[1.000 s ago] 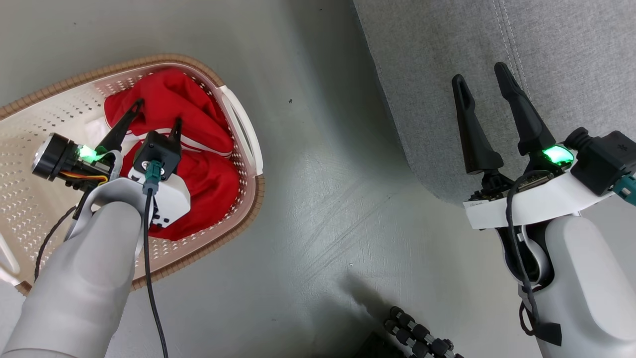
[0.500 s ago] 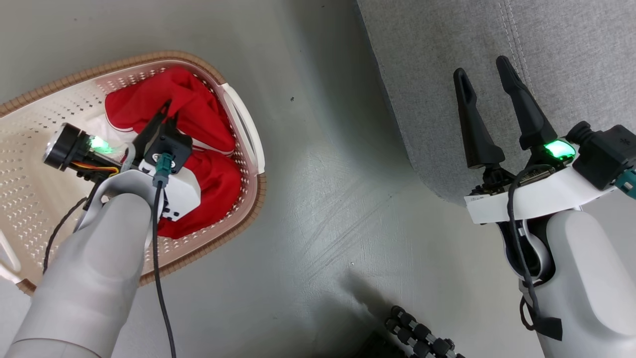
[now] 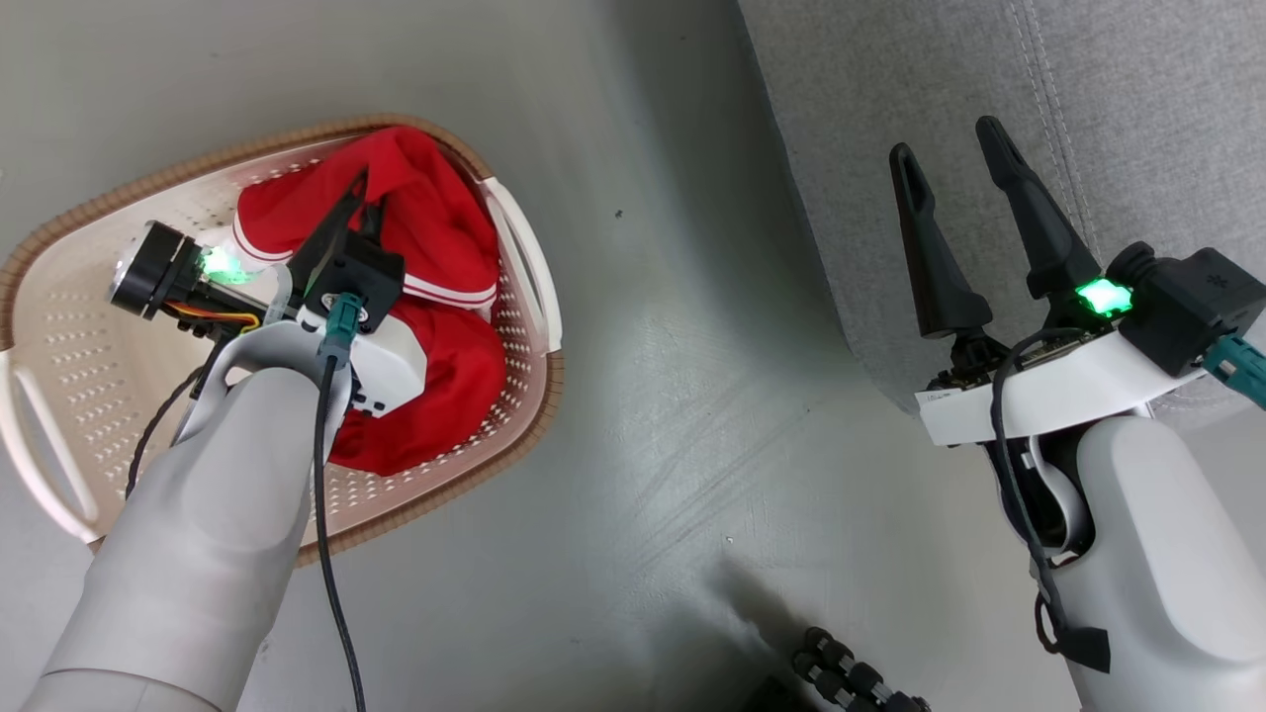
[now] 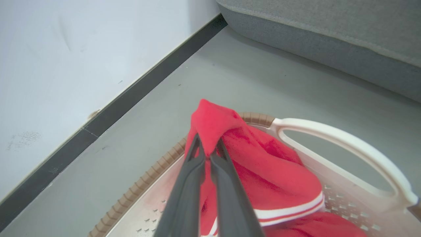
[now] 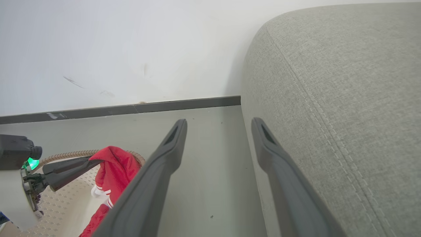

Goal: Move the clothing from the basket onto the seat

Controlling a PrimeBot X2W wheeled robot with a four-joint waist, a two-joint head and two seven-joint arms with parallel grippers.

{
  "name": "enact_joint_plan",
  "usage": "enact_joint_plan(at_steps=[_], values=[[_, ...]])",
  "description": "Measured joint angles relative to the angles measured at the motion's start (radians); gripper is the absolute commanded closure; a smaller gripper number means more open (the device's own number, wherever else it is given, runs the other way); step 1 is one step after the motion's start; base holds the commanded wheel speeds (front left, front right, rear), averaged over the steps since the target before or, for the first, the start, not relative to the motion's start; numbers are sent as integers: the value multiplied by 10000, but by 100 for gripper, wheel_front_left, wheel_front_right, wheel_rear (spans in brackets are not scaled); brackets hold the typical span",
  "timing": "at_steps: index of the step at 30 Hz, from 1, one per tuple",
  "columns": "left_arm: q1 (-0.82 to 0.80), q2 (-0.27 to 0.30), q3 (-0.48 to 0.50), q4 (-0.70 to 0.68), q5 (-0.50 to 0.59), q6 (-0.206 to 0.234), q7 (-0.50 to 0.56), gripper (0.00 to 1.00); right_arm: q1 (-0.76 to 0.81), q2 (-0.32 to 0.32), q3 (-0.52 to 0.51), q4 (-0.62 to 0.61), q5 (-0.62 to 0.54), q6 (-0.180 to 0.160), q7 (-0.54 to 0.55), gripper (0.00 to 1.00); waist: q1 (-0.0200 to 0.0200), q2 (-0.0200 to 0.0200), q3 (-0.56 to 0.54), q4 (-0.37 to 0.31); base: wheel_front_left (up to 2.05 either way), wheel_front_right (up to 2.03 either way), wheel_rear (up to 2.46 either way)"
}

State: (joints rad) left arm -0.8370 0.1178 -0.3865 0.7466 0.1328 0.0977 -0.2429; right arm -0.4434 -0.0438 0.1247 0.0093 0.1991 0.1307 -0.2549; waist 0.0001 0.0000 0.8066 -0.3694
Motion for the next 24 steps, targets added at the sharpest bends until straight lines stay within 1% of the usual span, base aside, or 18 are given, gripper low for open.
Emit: enact_joint_plan(at_steps=[4,7,10,17,24], values=[[76,10,128,-458,-115,148,-58,100,-192,-157,125,15,-79,0,-2,0,0,0,-173,209,0,0,0],[134,19,217,-708,-192,174,-63,100,-237,-261,151,48,-92,0,-2,0,0,0,-272,325,0,0,0],[320,21,322,-1114,-272,324,-65,100,-356,-408,163,82,-148,0,-2,0,0,0,-433,509,0,0,0],[700,-15,370,-2610,-391,585,-67,100,-397,-798,320,265,-165,0,-2,0,0,0,-846,995,0,0,0],[1313,100,439,-3904,-608,861,-69,100,-571,-1127,571,431,-251,0,-2,0,0,0,-1338,1527,0,0,0]])
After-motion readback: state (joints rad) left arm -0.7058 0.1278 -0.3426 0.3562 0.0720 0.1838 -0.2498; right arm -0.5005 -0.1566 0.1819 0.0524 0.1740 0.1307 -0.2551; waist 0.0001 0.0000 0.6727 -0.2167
